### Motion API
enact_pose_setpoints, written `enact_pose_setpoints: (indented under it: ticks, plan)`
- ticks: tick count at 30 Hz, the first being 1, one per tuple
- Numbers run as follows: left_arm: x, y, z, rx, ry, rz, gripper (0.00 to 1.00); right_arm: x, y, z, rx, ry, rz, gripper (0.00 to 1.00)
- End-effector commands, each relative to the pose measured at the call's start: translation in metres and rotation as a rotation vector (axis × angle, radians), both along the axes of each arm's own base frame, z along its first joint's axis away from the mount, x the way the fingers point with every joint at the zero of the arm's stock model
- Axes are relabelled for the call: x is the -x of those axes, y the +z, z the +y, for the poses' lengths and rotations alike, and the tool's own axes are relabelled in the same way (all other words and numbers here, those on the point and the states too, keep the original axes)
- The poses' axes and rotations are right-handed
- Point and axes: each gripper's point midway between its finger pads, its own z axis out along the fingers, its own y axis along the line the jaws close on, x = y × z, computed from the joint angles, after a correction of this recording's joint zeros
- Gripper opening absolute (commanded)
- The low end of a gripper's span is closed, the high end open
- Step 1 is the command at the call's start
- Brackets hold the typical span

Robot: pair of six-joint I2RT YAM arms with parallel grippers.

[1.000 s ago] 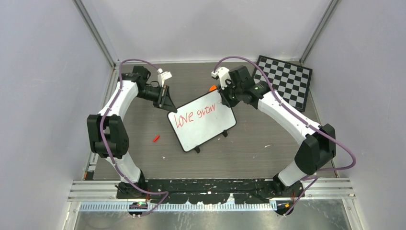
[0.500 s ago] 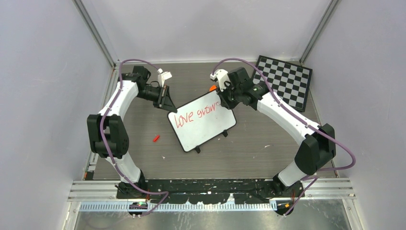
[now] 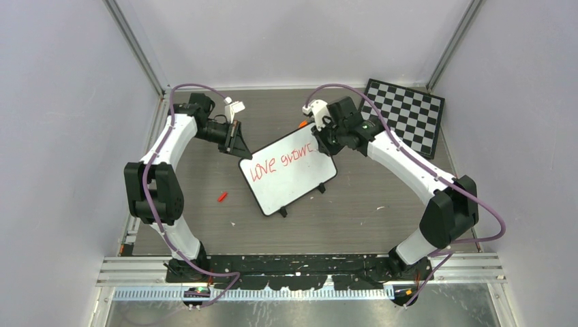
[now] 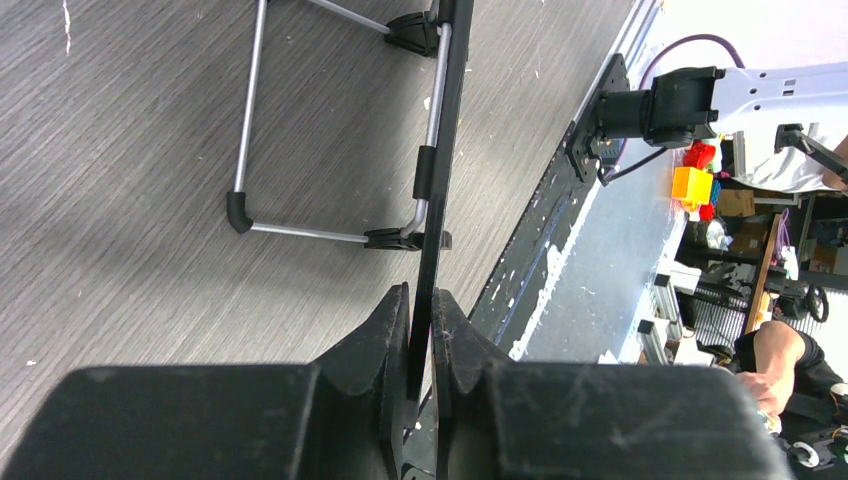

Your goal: Write a sentence on the whiteboard

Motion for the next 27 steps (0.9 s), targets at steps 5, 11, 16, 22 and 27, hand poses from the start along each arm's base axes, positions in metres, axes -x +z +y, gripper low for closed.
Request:
enact_pose_setpoints:
  ticks: [5, 11, 16, 22, 27]
  plan:
    - [-0.013, -0.005, 0.002, -0.042, 0.002, -0.045, 0.0, -0.011, 0.01, -0.007, -0.01, -0.021, -0.049, 0.0]
    - [-0.013, -0.006, 0.002, -0.044, -0.001, -0.046, 0.0, 0.0, 0.003, -0.002, -0.027, -0.002, -0.002, 0.0]
    - [-0.012, -0.005, 0.001, -0.046, -0.003, -0.05, 0.0, 0.008, 0.006, 0.008, -0.036, 0.023, -0.001, 0.0]
    - [-0.012, -0.006, 0.001, -0.049, -0.001, -0.049, 0.0, 0.005, 0.017, 0.015, -0.049, 0.032, -0.018, 0.0]
    - [-0.012, -0.006, 0.0, -0.049, 0.001, -0.044, 0.0, 0.013, 0.03, 0.023, -0.085, 0.059, -0.013, 0.0]
